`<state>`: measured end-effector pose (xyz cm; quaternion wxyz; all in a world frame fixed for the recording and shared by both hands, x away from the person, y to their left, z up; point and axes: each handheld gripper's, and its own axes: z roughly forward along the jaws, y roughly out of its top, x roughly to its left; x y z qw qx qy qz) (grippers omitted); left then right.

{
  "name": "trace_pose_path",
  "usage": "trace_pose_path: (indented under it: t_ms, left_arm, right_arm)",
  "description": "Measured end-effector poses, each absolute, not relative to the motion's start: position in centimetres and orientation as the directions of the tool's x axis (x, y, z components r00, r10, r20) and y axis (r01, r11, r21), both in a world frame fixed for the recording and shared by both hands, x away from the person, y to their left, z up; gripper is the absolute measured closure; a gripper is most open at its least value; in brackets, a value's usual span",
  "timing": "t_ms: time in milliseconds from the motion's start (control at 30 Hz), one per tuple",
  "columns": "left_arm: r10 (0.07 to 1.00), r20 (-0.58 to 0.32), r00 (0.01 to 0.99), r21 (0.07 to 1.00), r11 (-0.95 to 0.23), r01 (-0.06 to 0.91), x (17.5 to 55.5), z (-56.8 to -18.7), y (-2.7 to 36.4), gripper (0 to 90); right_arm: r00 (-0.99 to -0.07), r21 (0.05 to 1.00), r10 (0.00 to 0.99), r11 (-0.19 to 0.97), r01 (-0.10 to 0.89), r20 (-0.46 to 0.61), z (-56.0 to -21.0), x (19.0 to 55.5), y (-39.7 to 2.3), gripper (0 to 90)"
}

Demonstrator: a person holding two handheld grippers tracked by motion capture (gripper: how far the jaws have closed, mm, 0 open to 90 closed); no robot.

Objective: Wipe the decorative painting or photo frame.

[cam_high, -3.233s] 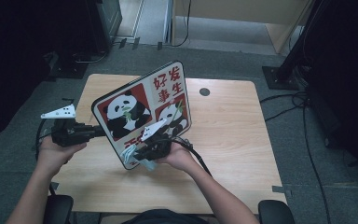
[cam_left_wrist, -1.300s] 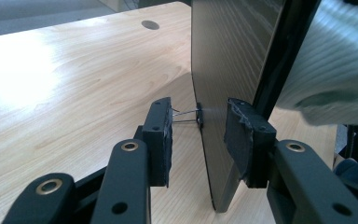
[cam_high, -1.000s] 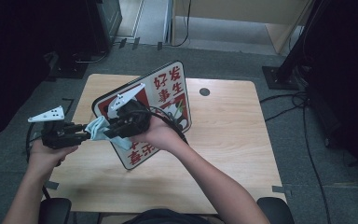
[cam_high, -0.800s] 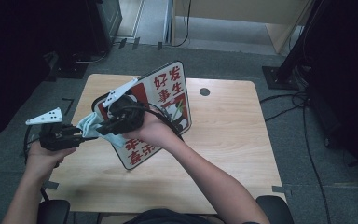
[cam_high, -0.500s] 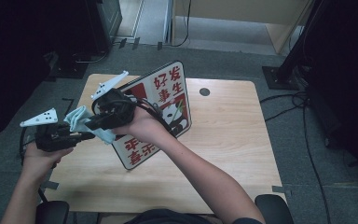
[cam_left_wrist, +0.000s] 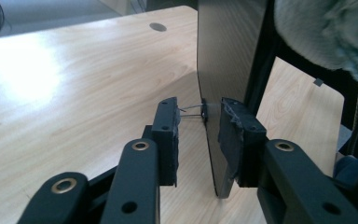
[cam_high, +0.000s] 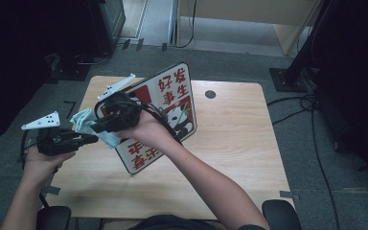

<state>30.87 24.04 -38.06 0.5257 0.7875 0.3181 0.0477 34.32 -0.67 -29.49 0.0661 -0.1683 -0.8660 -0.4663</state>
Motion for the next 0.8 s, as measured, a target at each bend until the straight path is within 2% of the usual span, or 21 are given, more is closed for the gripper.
trace_pose_path:
  t_ms: [800]
  left_arm:
    - [0.556, -0.264, 0.788, 0.856, -0.242, 0.457, 31.5, -38.2, 24.1, 69.0]
  right_arm:
    - [-0.925, 0.752, 0.237, 0.54, 0.378, 0.296, -32.5, 34.1, -1.2, 80.5]
